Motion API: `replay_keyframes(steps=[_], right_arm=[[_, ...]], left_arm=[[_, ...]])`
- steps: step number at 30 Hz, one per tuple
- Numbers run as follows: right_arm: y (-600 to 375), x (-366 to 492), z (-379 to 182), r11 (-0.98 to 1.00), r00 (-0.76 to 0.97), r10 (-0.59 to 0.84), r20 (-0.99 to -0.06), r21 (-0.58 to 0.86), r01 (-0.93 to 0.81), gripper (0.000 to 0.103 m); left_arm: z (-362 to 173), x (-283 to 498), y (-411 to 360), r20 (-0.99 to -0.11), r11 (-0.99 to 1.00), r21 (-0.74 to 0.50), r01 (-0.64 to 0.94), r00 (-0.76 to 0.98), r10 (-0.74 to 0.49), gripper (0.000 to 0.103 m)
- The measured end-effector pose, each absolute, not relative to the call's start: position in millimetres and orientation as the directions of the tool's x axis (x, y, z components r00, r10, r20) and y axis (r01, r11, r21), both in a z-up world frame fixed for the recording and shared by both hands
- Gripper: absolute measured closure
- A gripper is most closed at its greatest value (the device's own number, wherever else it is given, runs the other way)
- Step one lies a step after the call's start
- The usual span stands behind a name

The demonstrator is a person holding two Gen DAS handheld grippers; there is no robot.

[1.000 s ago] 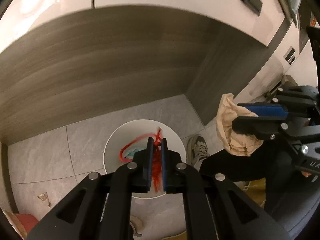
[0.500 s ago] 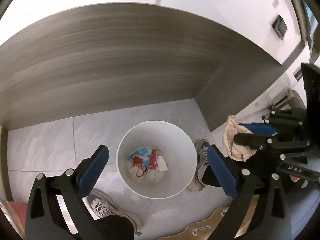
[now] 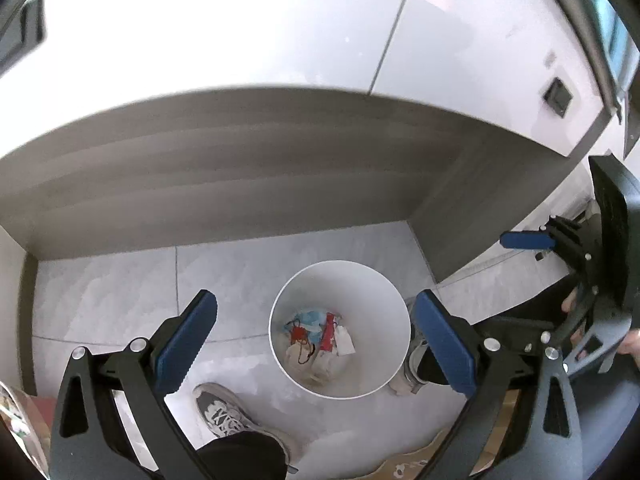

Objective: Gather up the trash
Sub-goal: 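Open the right tool to drop the beige paper into the wastebasket, then raise both tools back toward the white foam pieces on the bed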

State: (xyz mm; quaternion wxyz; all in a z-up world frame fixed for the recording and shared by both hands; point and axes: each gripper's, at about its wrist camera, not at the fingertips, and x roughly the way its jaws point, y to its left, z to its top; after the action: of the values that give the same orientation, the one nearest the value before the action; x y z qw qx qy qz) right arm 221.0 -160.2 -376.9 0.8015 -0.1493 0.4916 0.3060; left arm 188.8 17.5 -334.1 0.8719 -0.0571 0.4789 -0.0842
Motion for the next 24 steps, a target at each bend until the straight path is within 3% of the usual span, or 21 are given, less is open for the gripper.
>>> replay_keyframes(steps=[7,13,18,24], right_arm=[[-177,197,-301,0.772,0.423,0.397,-0.814,0.047,-0.634,0.005],[-194,172,-204,0.780,0.526,0.473,-0.707,0.058,-0.623,0.005],[-202,176,-134,0.807,0.583,0.471,-0.662,0.057,-0.587,0.005],[-193,213,-85,0.830,0.649,0.392,-0.652,-0.053,-0.555,0.005]], left_arm=[[-276,169,15,-0.772,0.975,-0.184,0.121,0.597,-0.220,0.006],[-191,156,4,-0.722,0.976,-0.165,0.145,0.656,-0.220,0.006],[-123,162,1,-0.675,0.972,-0.182,0.145,0.701,-0.231,0.006],[-65,201,-8,-0.651,0.983,-0.092,0.158,0.737,-0.179,0.006]])
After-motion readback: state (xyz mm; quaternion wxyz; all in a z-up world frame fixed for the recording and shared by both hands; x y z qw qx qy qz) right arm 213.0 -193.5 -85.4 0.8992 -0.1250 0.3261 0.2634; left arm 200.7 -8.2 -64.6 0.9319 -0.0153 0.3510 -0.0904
